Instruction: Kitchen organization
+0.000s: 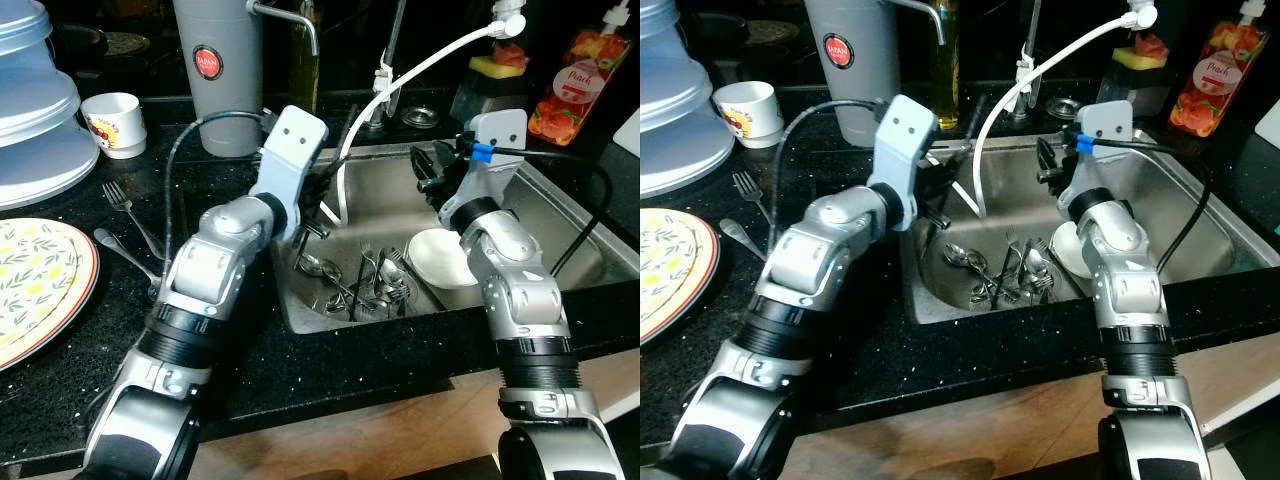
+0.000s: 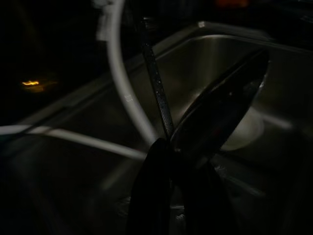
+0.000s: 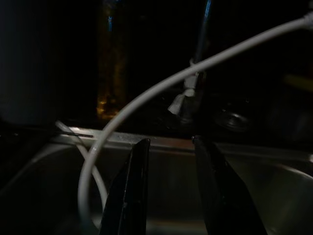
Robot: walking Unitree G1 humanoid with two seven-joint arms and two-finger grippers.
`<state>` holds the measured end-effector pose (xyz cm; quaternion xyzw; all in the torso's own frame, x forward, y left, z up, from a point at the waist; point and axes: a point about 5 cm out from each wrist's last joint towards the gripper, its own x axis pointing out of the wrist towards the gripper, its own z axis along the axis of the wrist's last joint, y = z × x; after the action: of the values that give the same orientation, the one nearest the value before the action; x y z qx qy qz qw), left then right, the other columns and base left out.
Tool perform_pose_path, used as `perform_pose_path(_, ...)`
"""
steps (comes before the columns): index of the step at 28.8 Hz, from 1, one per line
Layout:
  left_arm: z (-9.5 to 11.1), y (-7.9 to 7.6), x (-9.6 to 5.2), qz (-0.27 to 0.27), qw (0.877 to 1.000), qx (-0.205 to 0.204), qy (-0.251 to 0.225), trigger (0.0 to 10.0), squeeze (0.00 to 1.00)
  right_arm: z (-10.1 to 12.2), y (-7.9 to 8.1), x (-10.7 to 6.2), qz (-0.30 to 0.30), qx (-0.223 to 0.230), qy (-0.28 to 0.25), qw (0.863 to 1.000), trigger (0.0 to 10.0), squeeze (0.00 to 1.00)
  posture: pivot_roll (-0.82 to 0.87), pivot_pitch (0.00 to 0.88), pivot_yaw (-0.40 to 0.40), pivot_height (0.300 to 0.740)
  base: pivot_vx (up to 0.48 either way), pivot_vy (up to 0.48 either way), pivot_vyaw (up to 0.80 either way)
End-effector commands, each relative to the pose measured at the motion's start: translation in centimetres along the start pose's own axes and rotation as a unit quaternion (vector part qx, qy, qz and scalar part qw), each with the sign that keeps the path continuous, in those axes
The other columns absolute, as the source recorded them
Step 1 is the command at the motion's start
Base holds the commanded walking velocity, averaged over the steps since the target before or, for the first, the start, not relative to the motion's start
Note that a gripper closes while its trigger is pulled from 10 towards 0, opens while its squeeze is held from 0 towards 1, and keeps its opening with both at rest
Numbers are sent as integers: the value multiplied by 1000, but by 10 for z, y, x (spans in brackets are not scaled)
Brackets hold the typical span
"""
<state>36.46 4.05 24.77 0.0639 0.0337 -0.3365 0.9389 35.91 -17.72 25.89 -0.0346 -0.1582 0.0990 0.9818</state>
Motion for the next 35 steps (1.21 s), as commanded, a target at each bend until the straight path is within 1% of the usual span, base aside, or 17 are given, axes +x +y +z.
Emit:
perform_pose_path(1,-5,-8,12,-9,1000,-17,9,10000,0,1,2,1,2,1,-1,1000,10000,0,93,16,-6,740,0,0,0)
perform_pose_path(4,-18,-18,26,-27,996,-77,39,10000,0,2,3,1,2,0,-3,1000,10000,0,93,16,-6,740,0,0,0)
perform_pose_path(11,-40,-28,37,-57,991,-92,82,10000,0,0,4,-1,2,0,1,1000,10000,0,86,7,-1,740,0,0,0)
perform_pose_path(12,-46,-24,37,-40,992,-77,94,10000,1000,0,4,-1,2,2,0,1000,10000,0,85,9,0,740,0,0,0)
perform_pose_path(15,-49,-19,37,-24,992,-65,101,10000,1000,0,5,-1,2,3,0,1000,10000,0,86,11,-2,740,0,0,0)
perform_pose_path(17,-34,-10,34,-43,995,-72,49,10000,1000,0,5,-2,1,6,0,1000,10000,0,91,22,-8,740,0,0,0)
perform_pose_path(18,-25,-7,32,-50,996,-76,21,10000,0,0,5,-2,1,7,0,1000,10000,0,91,22,-8,740,0,0,0)
perform_pose_path(20,7,6,18,-48,993,-75,-78,10000,0,0,5,-2,-1,15,-2,1000,10000,0,101,32,-12,740,0,0,0)
perform_pose_path(21,7,6,18,-48,993,-75,-78,10000,0,0,5,-2,-1,15,-2,1000,10000,0,101,32,-12,740,0,0,0)
perform_pose_path(23,28,19,-6,-48,987,-67,-134,10000,0,-1,8,-2,-1,31,-7,999,10000,0,108,41,-15,740,0,0,0)
perform_pose_path(25,26,31,-19,-15,995,-12,-93,10000,0,-1,12,-2,0,40,-9,999,10000,0,119,49,-15,740,0,0,0)
perform_pose_path(26,19,44,-28,27,997,54,-49,10000,0,-2,14,-2,2,46,-11,999,10000,0,131,50,-17,740,0,0,0)
perform_pose_path(27,19,44,-28,27,997,54,-49,10000,0,-2,14,-2,2,46,-11,999,10000,0,131,50,-17,740,0,0,0)
perform_pose_path(30,11,70,-57,76,985,154,11,10000,0,-2,18,-3,5,57,-15,998,10000,0,148,60,-14,740,0,0,0)
perform_pose_path(32,14,83,-80,93,984,148,25,10000,0,-4,20,-4,4,63,-14,998,10000,0,172,64,-13,740,0,0,0)
perform_pose_path(33,14,83,-80,93,984,148,25,10000,0,-4,20,-4,4,63,-14,998,10000,0,172,64,-13,740,0,0,0)
perform_pose_path(35,20,93,-94,139,984,108,28,10000,0,-6,21,-4,6,68,-12,998,10000,0,188,68,-15,740,0,0,0)
